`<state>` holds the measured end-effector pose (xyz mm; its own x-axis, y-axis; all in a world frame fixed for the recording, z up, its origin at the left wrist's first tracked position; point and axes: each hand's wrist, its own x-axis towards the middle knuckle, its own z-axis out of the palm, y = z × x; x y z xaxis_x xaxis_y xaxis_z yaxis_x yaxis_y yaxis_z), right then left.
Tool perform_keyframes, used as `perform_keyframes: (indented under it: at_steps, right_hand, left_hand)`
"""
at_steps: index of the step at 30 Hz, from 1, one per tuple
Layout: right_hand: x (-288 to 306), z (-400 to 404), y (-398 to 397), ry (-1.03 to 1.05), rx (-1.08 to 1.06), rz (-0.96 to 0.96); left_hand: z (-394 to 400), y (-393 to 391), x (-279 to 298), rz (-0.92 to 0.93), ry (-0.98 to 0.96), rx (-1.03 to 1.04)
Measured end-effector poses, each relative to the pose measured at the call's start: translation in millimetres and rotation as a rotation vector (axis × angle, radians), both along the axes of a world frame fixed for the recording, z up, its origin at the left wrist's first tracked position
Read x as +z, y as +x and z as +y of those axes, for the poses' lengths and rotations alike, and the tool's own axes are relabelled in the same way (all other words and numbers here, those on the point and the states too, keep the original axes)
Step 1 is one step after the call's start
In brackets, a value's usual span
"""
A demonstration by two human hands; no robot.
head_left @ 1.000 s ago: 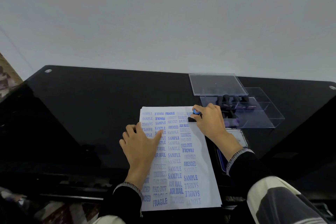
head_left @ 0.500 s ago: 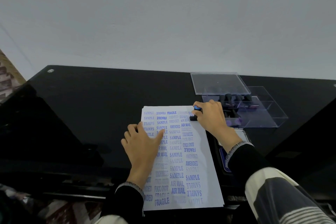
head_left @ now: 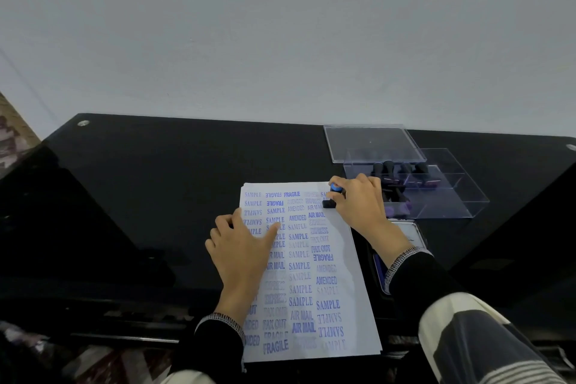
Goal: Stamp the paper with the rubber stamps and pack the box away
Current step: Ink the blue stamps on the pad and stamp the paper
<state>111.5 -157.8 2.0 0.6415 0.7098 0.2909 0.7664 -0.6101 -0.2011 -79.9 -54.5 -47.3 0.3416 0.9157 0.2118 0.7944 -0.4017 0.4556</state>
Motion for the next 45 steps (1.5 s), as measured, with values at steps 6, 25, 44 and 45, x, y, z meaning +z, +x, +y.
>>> perform_keyframes:
  at_steps: [6, 25, 44, 45]
  right_hand:
    - [2.2, 0.6, -1.1, -0.036, -0.015, -0.008]
    - [7.5, -3.0, -5.5, -0.019, -0.031, 0.075]
    - [-0.9, -7.2, -7.2, 0.027, -0.019, 0.002]
    - [-0.5, -7.3, -7.4, 0.025, -0.021, 0.003]
  left_hand:
    - [2.1, -2.2, 1.6, -0.192, -0.052, 0.001]
    - [3.4, 2.8, 1.4, 0.352, -0.083, -0.382]
    - [-28.4, 13.0, -8.0, 0.161, 0.048, -0.757]
    - [-28.7, 13.1, -7.9, 0.163, 0.049, -0.758]
